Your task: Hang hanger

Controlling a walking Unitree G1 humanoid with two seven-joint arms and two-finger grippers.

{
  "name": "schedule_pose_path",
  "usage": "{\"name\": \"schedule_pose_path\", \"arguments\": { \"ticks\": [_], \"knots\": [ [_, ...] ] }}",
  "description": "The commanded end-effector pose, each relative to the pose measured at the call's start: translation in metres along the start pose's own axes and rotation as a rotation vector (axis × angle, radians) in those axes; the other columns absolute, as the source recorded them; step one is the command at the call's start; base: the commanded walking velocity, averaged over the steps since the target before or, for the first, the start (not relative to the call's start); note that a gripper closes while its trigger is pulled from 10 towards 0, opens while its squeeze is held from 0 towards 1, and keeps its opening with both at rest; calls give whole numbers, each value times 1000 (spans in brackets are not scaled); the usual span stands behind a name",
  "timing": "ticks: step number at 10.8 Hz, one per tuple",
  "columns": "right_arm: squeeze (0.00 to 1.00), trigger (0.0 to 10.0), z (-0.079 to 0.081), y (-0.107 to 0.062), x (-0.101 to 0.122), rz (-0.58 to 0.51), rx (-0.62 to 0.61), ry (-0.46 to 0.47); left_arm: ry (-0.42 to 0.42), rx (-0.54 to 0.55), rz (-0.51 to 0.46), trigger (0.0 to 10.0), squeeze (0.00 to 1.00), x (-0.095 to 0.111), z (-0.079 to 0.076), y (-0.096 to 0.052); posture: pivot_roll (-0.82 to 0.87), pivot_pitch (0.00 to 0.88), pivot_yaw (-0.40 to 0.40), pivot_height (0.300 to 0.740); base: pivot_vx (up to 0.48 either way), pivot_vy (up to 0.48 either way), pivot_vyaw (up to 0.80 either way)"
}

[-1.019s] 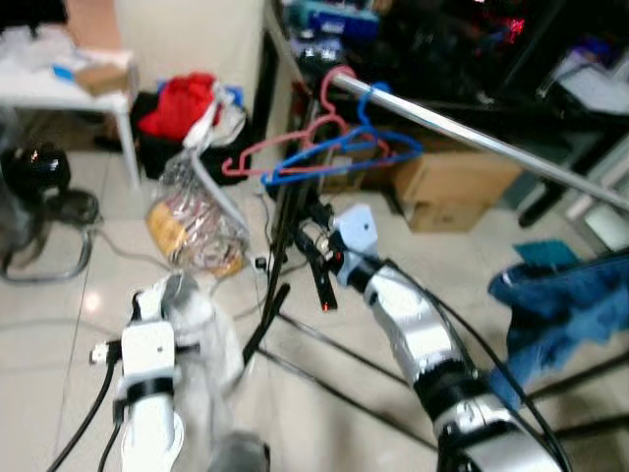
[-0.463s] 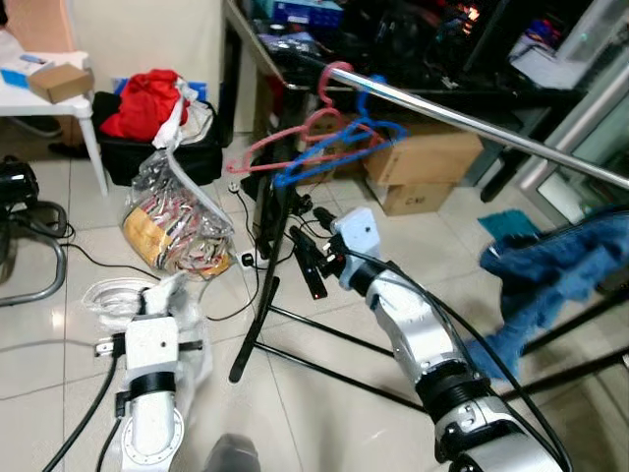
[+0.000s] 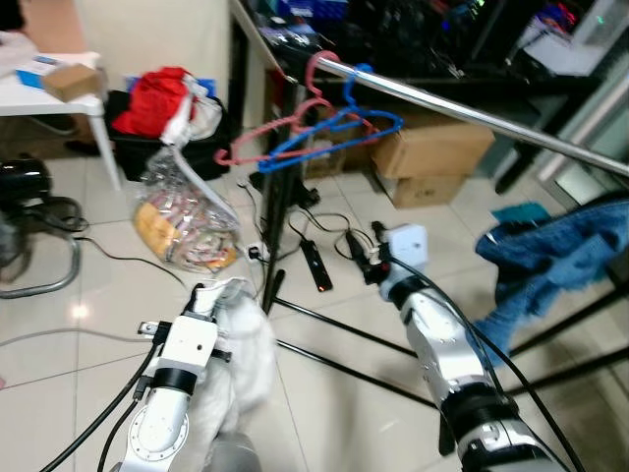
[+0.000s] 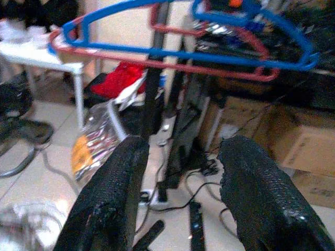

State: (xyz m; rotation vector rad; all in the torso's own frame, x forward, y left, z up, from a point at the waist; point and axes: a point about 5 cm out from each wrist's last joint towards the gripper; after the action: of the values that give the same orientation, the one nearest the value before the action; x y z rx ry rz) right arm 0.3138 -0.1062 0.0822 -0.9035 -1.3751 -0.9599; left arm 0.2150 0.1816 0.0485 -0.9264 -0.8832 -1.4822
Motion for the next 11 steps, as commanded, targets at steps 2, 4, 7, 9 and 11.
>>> {"name": "schedule_pose_path", "arguments": {
  "ticks": [2, 4, 7, 9, 11],
  "knots": [
    [0, 10000, -18, -19, -1, -27, -25, -32, -57, -61, -60, 10000, 0, 11, -10, -2, 356, 51, -143, 740, 0, 0, 0],
    [0, 10000, -19, -29, -1, -33, 76, -109, -104, -93, -54, 10000, 0, 13, -14, -5, 355, 51, -139, 740, 0, 0, 0],
    [0, 10000, -25, -48, -1, 14, 217, -138, -137, -206, -53, 10000, 0, 18, -16, -22, 368, 57, -138, 740, 0, 0, 0],
    [0, 10000, -43, -52, -3, 27, 22, -174, -156, -190, -20, 10000, 0, 15, -14, -30, 377, 62, -142, 740, 0, 0, 0],
    [0, 10000, -56, -60, -9, 58, -163, -188, -177, -148, 2, 10000, 0, 14, -12, -36, 378, 64, -142, 740, 0, 0, 0]
  ]
}}
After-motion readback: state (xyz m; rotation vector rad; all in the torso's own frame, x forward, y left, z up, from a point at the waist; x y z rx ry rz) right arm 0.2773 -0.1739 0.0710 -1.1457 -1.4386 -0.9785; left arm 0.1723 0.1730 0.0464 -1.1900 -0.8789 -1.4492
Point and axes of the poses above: a point about 5 cm out from each wrist's last joint towards the gripper, its own y axis pointing out of the wrist towards the gripper, its own x axis along the axis of the wrist's last joint, z = x × y
